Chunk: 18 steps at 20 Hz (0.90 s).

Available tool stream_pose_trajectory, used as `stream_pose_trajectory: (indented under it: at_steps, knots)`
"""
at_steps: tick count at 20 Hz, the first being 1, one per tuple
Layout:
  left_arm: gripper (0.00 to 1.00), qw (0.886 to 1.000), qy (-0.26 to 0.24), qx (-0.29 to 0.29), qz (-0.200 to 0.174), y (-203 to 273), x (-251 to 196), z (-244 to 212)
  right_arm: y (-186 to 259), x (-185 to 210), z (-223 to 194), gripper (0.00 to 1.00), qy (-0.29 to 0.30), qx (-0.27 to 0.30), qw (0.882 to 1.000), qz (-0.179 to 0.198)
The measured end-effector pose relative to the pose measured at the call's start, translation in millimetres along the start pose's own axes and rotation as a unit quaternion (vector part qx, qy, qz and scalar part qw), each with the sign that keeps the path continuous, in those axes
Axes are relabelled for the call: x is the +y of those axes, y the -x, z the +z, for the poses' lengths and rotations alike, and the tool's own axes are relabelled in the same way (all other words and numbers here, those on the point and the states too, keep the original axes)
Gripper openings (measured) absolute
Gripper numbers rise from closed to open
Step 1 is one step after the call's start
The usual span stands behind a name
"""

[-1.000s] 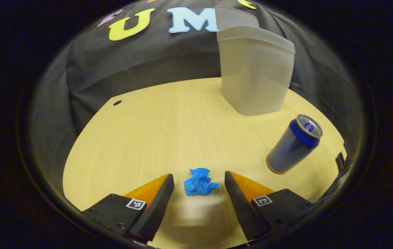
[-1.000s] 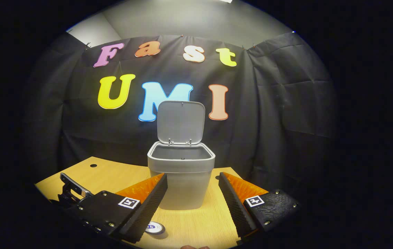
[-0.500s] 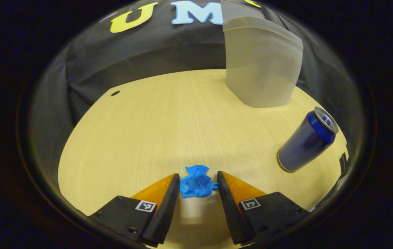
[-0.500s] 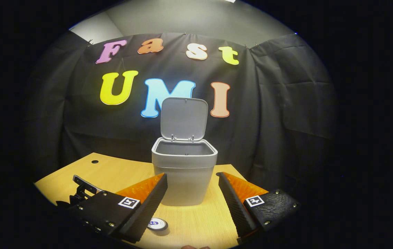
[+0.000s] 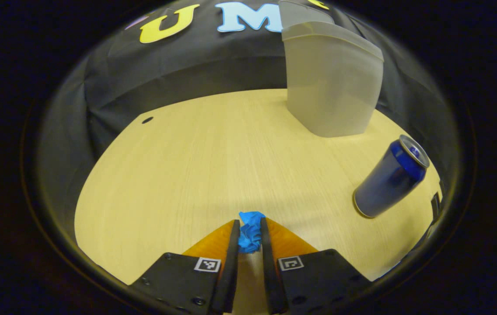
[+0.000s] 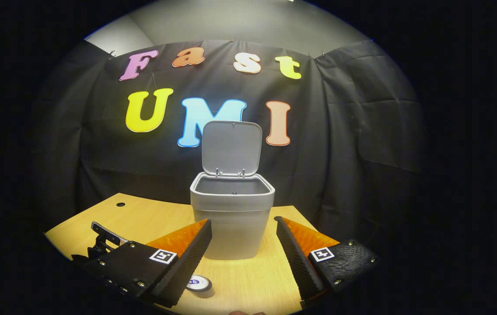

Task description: Press the lid of the desktop garbage bin to open it, pick up the crumpled paper on the desktop and throw it into the bin, then pick up the pop can on the desktop and drop it into the bin, and finally close the garbage bin lid.

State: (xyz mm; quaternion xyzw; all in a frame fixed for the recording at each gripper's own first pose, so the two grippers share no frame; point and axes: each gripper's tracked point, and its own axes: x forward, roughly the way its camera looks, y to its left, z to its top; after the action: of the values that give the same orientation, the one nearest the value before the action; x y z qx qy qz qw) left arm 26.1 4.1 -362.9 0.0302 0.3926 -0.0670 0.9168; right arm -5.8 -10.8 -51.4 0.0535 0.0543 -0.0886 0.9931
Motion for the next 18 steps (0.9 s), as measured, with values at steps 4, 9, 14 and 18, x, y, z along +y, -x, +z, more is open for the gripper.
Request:
stream_pose_trajectory:
  at_steps: [4, 9, 14, 18]
  knots:
    - [0.26, 1.000, 0.005, -0.007, 0.005, 2, 3, 1, 1, -3, 2, 0.96, -0.001, -0.003, 1.000, -0.003]
    - [0.21, 0.999, 0.021, -0.026, 0.007, 6, 3, 11, 0, -10, 1, 0.96, -0.004, -0.005, 1.000, -0.014]
    - [0.19, 0.997, 0.033, -0.063, -0.002, 28, 0, 47, -1, -18, 7, 0.96, -0.005, -0.012, 1.000, -0.028]
    - [0.21, 0.990, 0.038, -0.135, -0.013, 60, 2, 111, 1, -20, 16, 0.96, 0.000, -0.023, 0.999, -0.037]
